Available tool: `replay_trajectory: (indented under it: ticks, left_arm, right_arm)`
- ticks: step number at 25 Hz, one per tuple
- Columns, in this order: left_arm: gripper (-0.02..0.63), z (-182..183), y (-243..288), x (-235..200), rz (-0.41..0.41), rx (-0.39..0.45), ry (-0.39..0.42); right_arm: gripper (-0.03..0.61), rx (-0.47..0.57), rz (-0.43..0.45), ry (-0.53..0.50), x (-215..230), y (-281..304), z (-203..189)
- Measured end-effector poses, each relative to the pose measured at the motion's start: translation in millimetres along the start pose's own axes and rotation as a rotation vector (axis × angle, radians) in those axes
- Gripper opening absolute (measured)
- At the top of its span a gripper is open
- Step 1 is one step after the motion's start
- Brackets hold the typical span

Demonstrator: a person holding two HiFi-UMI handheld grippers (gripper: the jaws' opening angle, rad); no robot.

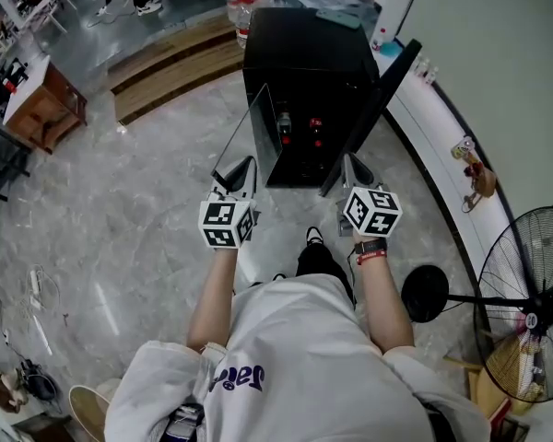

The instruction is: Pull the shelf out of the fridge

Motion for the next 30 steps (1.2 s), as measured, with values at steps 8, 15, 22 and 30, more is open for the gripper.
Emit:
replay_trajectory:
  ticks: [8, 15, 22, 30]
  left_arm:
    - [0.026, 10.1, -4.6, 0.6, -0.005, 0.024, 0.035]
    - [0.026, 4.8, -4.1, 2.1, -0.004, 0.022, 0.019]
    - [0.026, -2.1, -1.3, 7.6, -0.02, 0.008, 0.004]
    - [0.026, -2.8, 1.8, 13.3, -0.029, 0.014, 0.006]
  right_arm:
    - [0.0, 0.034, -0.001, -0.028, -6.0, -9.0, 6.4]
    - [0.0, 0.035, -0.008, -0.045, -3.7, -17.5, 5.3]
    - [0.002, 0.025, -0.023, -0.058, -0.3, -24.8, -0.3]
    - [0.002, 0.016, -0.024, -0.073, 2.6, -28.4, -2.8]
Point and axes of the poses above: the fingertips, and each gripper's own axes: y forward along the fingers, x to its right, z out of its top, the point moved 5 cm from there along -y, backward along the fingers, and after that the axes turned 4 degrees about y, right-handed, at the moved point
